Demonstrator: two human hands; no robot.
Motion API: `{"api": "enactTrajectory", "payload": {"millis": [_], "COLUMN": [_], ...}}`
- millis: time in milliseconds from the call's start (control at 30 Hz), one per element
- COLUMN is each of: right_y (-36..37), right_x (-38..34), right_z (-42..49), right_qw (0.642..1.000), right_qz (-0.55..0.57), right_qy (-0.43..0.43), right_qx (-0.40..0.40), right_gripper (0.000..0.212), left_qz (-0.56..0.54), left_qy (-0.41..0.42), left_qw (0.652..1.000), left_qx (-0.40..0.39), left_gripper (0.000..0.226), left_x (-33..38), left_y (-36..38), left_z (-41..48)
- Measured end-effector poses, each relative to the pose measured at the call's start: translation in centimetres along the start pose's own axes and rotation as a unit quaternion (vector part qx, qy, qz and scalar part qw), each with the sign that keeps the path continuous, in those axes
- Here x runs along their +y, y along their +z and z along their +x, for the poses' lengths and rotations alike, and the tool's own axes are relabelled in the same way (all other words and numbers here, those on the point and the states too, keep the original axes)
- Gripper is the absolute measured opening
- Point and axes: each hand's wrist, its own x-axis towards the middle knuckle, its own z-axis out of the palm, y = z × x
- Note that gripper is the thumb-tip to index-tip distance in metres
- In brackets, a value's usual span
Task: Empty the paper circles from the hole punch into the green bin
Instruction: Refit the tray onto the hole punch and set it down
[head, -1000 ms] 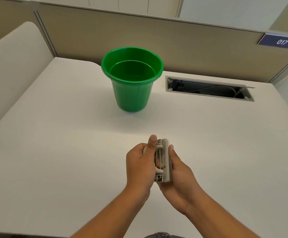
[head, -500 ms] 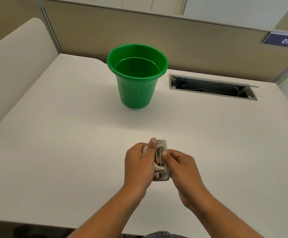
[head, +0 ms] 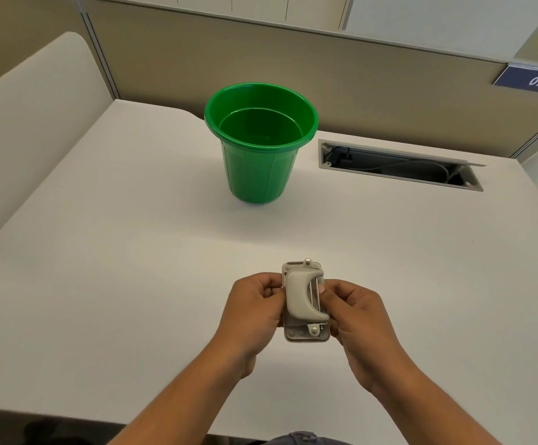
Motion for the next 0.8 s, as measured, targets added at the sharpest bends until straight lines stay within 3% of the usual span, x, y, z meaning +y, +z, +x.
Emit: {"api": "enactTrajectory", "payload": {"millis": [433, 633, 800], "right_y": [-0.6, -0.6, -1.3], "right_x": [-0.2, 0.1, -0.5], "right_z": [1.0, 0.9, 1.0], "right_qw": [0.999, 1.000, 0.998], "right_qz": [-0.008, -0.016, -0.024], "right_qy": [-0.037, -0.022, 0.000], "right_qx": [-0.006, -0.004, -0.055], "right_gripper": [0.021, 0.020, 0.021], "left_qz": [-0.025, -0.015, -0.024], "left_qy": [0.005, -0.008, -0.017], "left_qw": [0.999, 1.000, 0.999], "left_qx": [-0.022, -0.007, -0.036], "left_gripper": [0.027, 0.020, 0.012], "left_x": [0.3, 0.1, 0.4], "left_y": [0.1, 0.0, -0.8], "left_z": [0.4, 0.4, 0.6]}}
